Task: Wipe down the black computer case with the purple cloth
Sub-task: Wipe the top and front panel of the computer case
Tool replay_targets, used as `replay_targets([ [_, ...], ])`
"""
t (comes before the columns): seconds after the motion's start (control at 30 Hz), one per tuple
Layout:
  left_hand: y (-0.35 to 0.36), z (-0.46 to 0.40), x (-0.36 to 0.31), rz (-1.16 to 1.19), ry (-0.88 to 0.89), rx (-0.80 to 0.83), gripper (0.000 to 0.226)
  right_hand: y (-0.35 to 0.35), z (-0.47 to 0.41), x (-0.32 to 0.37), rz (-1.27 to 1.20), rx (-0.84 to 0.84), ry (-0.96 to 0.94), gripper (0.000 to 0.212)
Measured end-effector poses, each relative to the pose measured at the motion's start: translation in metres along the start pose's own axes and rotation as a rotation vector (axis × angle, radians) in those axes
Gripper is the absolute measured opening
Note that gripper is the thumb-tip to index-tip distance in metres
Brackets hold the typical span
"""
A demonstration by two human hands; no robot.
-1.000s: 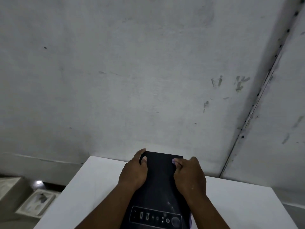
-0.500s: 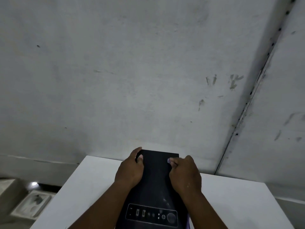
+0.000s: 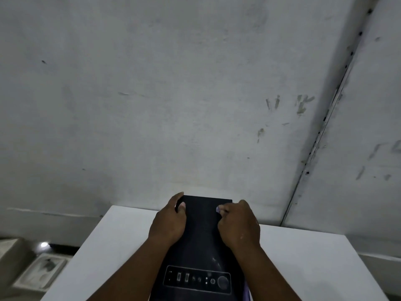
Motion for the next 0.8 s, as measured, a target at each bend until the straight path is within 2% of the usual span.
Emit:
replay_targets([
  [0.63,-0.0007,-0.0005,0.0021,0.006,-0.007,-0.010,0.042,-0.0015,0.0100,-0.0009,0.075,0.002,-0.042,0.028],
  [0.8,-0.0011,-0.0033,0.0027,0.003,-0.005,-0.010,0.041,-0.0028,0.0073,0.0016,0.038,0.009,-0.013,0.024],
])
Point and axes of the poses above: each hand's wrist, its own z-axis away from the middle knuckle, its own y-axis out of the palm, x = y × z, the point moved 6 cm from there along -z, towards the middle knuckle, and after that the axes turned 13 degrees about z, right-handed, at the moved point
